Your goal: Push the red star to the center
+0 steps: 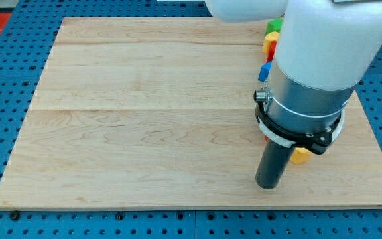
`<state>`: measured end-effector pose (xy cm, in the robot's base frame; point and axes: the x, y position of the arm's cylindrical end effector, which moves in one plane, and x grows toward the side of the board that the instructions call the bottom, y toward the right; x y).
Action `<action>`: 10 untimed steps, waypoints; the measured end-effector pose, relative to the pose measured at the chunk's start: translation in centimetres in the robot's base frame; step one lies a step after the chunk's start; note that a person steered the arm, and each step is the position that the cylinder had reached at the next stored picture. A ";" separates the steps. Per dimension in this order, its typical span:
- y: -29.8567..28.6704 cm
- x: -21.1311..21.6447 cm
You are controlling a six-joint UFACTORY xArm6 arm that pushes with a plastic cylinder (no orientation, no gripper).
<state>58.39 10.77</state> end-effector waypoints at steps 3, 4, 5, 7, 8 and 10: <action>17.0 -4.7; 18.1 -9.1; 12.7 -16.8; 12.1 -28.5; 10.9 -28.8; -4.3 -27.6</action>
<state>30.82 6.47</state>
